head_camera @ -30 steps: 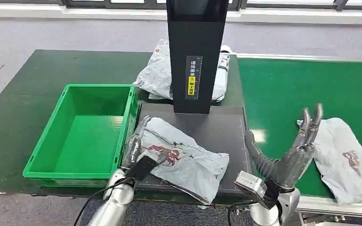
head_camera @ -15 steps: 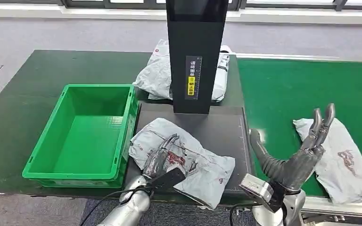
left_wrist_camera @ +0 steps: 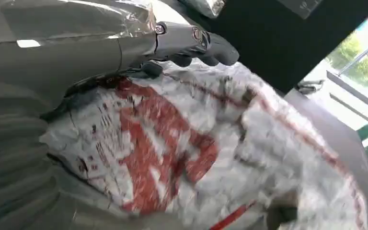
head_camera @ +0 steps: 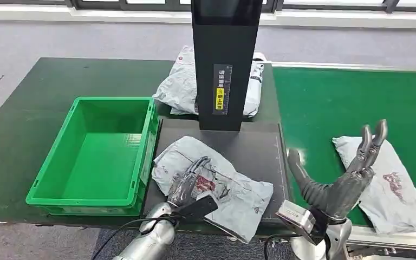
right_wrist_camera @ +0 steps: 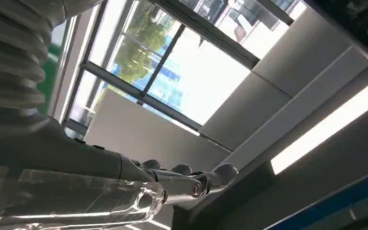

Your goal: Moved the parcel from conveyor to table for the left to box.

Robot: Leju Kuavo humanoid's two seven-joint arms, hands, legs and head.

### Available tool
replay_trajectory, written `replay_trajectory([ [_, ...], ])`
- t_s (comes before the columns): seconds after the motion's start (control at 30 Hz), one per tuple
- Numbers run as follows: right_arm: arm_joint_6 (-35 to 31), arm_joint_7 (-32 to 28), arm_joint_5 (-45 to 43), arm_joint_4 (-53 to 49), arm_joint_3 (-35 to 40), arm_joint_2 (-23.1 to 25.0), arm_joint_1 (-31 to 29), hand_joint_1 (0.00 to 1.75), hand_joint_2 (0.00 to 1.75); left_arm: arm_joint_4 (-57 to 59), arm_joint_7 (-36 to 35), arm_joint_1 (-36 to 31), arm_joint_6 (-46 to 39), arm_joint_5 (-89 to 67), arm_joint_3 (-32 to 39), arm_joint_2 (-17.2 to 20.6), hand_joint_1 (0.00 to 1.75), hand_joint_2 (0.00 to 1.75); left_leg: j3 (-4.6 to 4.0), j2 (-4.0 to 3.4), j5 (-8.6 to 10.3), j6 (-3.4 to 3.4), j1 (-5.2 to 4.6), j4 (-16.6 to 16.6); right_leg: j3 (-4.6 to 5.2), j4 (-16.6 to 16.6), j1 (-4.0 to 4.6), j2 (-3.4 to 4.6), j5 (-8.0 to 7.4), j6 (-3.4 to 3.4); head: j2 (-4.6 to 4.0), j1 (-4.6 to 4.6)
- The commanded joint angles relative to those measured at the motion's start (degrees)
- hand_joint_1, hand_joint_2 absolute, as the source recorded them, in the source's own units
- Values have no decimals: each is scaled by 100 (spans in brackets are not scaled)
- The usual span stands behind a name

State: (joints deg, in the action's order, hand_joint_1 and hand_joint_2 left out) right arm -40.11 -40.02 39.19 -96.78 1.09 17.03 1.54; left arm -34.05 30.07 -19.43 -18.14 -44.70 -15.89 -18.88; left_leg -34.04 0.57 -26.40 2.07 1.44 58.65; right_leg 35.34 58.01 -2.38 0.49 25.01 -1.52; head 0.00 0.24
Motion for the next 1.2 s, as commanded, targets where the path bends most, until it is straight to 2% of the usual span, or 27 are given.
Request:
replay_trajectory([
  [0.03,11,2,-69,-10,-177,297,199,0,175,453,-253,-226,-256,-121,-213,-112,175,175,8,10,0,-10,0,-6,-13,-5,4,-17,5,15,0,0],
  [0.13,11,2,-244,109,24,297,280,0,175,452,74,-216,88,172,-72,-112,175,175,15,8,0,-12,0,-12,-19,-9,6,-19,5,21,0,0],
  [0.2,11,2,-297,267,155,281,215,0,175,566,71,-364,-458,195,239,-106,175,175,13,0,-1,-9,2,-8,-14,-7,7,-8,3,18,0,0],
  [0.23,11,2,-362,315,220,260,161,0,175,604,-35,-515,-1005,-17,314,-79,175,175,18,0,-1,-12,5,-13,-22,-14,11,-11,2,23,0,0],
  [0.27,11,2,-371,334,225,271,132,0,175,630,-97,-612,-1040,-96,334,-72,175,175,10,-2,-1,-8,1,-6,-13,-5,6,-8,2,16,0,0],
  [0.33,11,2,-629,428,416,157,57,0,175,728,-678,-773,-1636,-882,131,-67,175,175,15,-7,0,-14,5,-13,-17,-12,12,-7,-2,26,0,2],
  [0.4,11,2,-782,485,502,111,27,0,175,790,-773,-826,-1709,-1189,43,-110,175,175,14,-3,3,-14,4,-14,-18,-13,11,-11,-3,26,-2,2],
  [0.43,11,2,-866,595,528,102,-26,0,175,852,-1156,-872,-1920,-1527,-268,-112,175,175,6,-5,0,-9,4,-4,-11,-6,9,-6,-2,17,0,2],
  [0.57,11,2,-984,601,521,88,-40,0,175,794,-1266,-894,-1909,-1392,-640,-112,175,175,9,1,1,-9,4,-9,-17,-10,8,-11,0,17,0,2],
  [1.0,11,2,-984,601,521,88,-40,0,175,794,-1266,-894,-1909,-1392,-640,-112,175,175,13,-6,0,-13,4,-14,-19,-14,10,-6,-1,24,-2,0],
  [1.03,11,2,-984,539,511,86,6,0,175,842,-1401,-954,-2186,-1519,-773,-112,175,175,6,-2,-1,-11,4,-8,-13,-9,9,-8,0,19,0,2],
  [1.1,11,2,-965,484,478,88,53,0,175,-283,-1900,-652,-2186,-2833,-342,-112,175,175,3,3,-1,-9,4,-6,-11,-6,9,-13,2,17,0,0],
  [1.13,11,2,-957,475,467,92,63,0,175,-729,-1912,-516,-2186,-2979,-239,-112,175,175,4,-1,0,-13,2,-10,-11,-9,8,-10,0,22,0,2],
  [1.2,11,2,-935,483,456,114,61,0,175,-2491,-1926,-67,-2186,-3487,46,-112,175,175,-2,-4,-2,-12,2,-5,-4,-5,8,-7,1,20,-2,2],
])
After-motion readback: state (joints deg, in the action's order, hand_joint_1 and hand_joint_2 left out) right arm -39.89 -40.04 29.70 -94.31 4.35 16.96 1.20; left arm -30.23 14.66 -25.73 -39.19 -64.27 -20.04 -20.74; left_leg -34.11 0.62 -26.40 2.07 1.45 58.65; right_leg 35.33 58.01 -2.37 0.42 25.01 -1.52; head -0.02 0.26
